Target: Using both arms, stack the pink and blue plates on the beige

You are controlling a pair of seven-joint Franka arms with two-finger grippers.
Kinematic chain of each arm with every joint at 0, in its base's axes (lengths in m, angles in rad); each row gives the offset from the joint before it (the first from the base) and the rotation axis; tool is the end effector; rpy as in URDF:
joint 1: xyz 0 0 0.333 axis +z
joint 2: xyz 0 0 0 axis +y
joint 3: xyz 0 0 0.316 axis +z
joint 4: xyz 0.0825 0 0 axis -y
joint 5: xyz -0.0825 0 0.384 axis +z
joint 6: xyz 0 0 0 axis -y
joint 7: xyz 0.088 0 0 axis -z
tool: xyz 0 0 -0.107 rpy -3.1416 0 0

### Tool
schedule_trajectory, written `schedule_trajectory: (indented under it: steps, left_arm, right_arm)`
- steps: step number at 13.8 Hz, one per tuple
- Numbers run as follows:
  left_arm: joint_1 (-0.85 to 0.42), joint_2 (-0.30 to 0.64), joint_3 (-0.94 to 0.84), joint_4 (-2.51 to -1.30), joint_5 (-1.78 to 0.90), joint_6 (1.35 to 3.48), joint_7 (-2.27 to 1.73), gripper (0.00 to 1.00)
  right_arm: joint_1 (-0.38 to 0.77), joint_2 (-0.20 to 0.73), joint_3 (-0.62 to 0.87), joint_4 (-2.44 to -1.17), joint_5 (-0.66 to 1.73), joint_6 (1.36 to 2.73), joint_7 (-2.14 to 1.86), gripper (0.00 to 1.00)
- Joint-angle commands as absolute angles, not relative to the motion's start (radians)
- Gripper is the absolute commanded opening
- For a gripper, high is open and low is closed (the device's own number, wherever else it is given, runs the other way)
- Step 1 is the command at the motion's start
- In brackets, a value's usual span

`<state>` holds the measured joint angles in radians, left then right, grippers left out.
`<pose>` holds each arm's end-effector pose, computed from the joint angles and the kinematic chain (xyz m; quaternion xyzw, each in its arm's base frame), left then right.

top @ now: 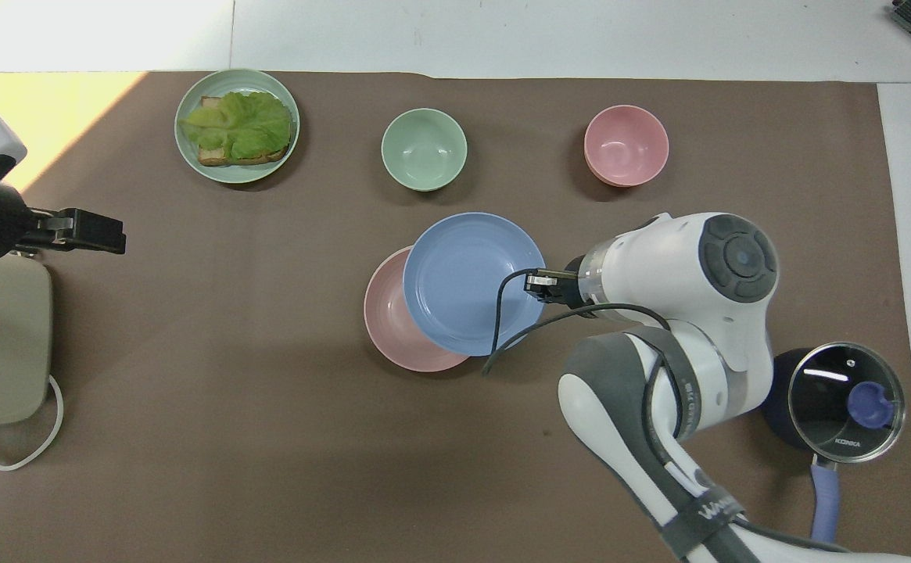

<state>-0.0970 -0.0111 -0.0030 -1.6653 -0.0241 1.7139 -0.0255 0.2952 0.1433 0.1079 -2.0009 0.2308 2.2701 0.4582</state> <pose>0.5597 -0.0584 0.5986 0.9988 -0.0359 0.0290 0.0138 0.5459 0.2372 0.4010 -0.9883 0.0967 -0.0149 0.1171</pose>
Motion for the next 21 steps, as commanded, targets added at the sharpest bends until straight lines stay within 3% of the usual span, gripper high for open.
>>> schedule_trajectory:
  steps: [1, 3, 5, 6, 8, 10, 12, 18, 21]
  left_arm:
    - [-0.09, -0.012, -0.008, -1.66, -0.011, 1.698, -0.018, 1.0]
    - [-0.091, -0.012, -0.008, -1.66, -0.011, 1.698, -0.018, 1.0]
    - [-0.09, -0.012, -0.008, -1.66, -0.011, 1.698, -0.018, 1.0]
    - [-0.091, -0.012, -0.008, -1.66, -0.011, 1.698, -0.018, 1.0]
    - [-0.089, -0.012, -0.008, -1.66, -0.011, 1.698, -0.018, 1.0]
    - [-0.089, -0.012, -0.008, -1.66, -0.011, 1.698, -0.018, 1.0]
    - [-0.089, -0.012, -0.008, -1.66, -0.011, 1.698, -0.018, 1.0]
    - [-0.091, -0.012, -0.008, -1.66, -0.011, 1.698, -0.018, 1.0]
    - [-0.089, -0.012, -0.008, -1.66, -0.011, 1.698, -0.018, 1.0]
  right_arm:
    - [0.342, 0.23, 0.103, -1.954, 0.203, 2.313, 0.534, 0.0]
    - [0.394, 0.288, 0.1, -1.936, 0.198, 2.354, 0.596, 0.0]
    - [0.406, 0.29, 0.1, -1.948, 0.18, 2.349, 0.627, 0.04]
    - [0.405, 0.29, 0.101, -1.951, 0.169, 2.349, 0.629, 0.24]
    - [0.405, 0.29, 0.101, -1.948, 0.166, 2.344, 0.632, 0.81]
    - [0.405, 0.281, 0.098, -1.947, 0.166, 2.332, 0.634, 0.86]
    - [0.394, 0.25, 0.095, -1.942, 0.166, 2.289, 0.632, 1.0]
    - [0.328, 0.147, 0.089, -1.94, 0.124, 2.185, 0.612, 1.0]
    - [0.235, 0.068, 0.089, -1.944, 0.054, 2.094, 0.539, 1.0]
